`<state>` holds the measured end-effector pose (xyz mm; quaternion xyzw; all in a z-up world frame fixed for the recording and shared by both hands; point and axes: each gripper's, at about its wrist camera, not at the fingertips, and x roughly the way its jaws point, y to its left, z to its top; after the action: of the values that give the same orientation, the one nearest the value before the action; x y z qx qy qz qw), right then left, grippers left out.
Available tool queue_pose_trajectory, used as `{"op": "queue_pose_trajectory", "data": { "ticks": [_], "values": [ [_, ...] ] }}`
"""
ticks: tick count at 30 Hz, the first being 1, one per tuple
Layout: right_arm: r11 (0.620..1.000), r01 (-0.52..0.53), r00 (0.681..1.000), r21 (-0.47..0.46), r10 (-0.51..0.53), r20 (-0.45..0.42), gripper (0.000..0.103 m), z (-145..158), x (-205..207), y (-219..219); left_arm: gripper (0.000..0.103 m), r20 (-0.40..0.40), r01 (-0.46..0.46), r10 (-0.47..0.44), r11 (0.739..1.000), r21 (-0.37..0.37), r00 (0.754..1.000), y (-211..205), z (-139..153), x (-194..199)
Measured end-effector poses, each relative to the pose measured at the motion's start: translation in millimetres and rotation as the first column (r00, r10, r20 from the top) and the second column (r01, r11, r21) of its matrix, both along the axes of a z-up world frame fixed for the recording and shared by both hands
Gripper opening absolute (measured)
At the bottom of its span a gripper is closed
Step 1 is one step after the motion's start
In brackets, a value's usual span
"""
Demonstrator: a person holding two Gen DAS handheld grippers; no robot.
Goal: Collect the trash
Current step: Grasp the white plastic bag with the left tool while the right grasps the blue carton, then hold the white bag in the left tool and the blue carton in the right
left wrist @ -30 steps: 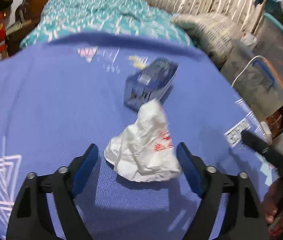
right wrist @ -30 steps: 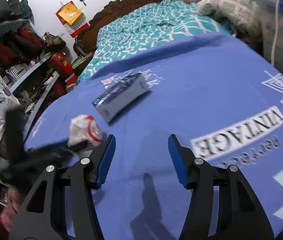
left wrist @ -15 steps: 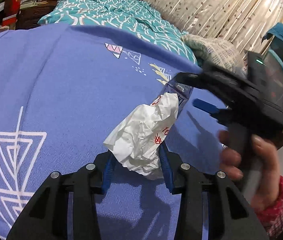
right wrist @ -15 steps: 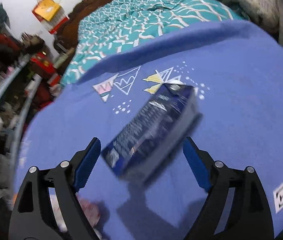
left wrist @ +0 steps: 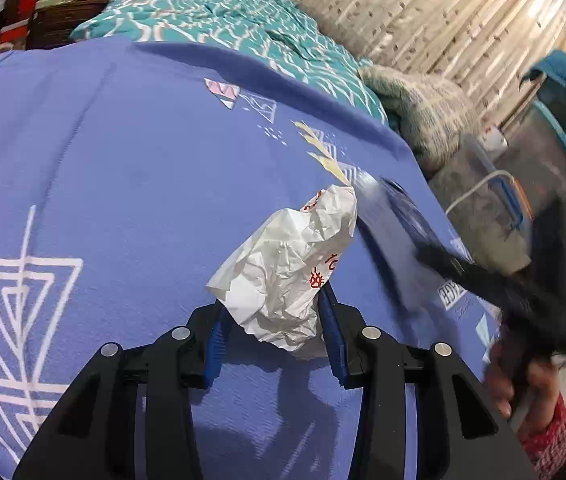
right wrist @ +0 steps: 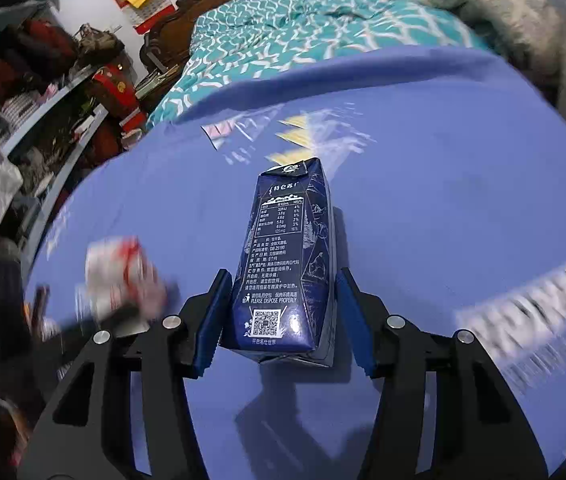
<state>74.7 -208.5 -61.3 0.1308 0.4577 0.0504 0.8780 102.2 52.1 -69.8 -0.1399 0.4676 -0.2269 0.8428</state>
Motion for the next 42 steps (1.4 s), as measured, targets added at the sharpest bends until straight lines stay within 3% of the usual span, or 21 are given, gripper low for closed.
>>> {"op": "queue_pose_trajectory", "data": {
  "ticks": [2,4,9,12,14,18,27,38,42],
  "values": [
    [0.999,0.024,1.0,-0.049,-0.023,0.022,0.055,1.8,-33.7,-12.7,0.039,0.009,0.029,-0.03,0.999,0.031,1.0,-10.8,1.6,-4.6],
    [0.994,0.076,0.996,-0.084,-0.072,0.052,0.055,3.9,-63.5,-26.7,0.039,-0.009,0.07,-0.07,0.997,0.016,0.998,-22.7,-0.9,-10.5],
    [0.965,0.257,0.961,-0.051,-0.25,0.115,0.055,0.7,-128.6,-61.8,0.04,-0.008,0.183,-0.183,0.983,0.012,0.983,-68.7,1.5,-33.2],
    [0.952,0.304,0.944,-0.031,-0.297,0.142,0.059,0.3,-146.5,-67.0,0.042,0.042,0.215,-0.22,0.97,0.113,0.975,-98.3,2.7,-45.1],
    [0.947,0.317,0.94,-0.046,-0.308,0.15,0.072,0.0,-149.7,-67.0,0.045,0.065,0.199,-0.213,0.965,0.171,0.975,-108.0,3.3,-49.3],
    [0.944,0.326,0.934,-0.047,-0.314,0.169,0.078,-1.6,-148.5,-60.0,0.05,0.097,0.131,-0.16,0.96,0.249,0.982,-109.3,3.3,-48.7],
    [0.944,0.328,0.939,-0.04,-0.321,0.127,0.083,-27.5,-141.6,-53.9,0.052,0.086,0.104,-0.131,0.959,0.263,0.988,-104.6,2.1,-44.9],
    [0.929,0.37,0.913,-0.025,-0.359,0.196,0.089,-25.6,-150.6,-47.2,0.056,0.088,0.113,-0.142,0.956,0.27,0.986,-106.5,1.5,-46.4],
    [0.926,0.377,0.904,0.027,-0.374,0.208,0.089,-26.6,-154.8,-52.3,0.058,0.086,0.118,-0.146,0.957,0.264,0.986,-106.4,1.2,-46.7]
  ]
}}
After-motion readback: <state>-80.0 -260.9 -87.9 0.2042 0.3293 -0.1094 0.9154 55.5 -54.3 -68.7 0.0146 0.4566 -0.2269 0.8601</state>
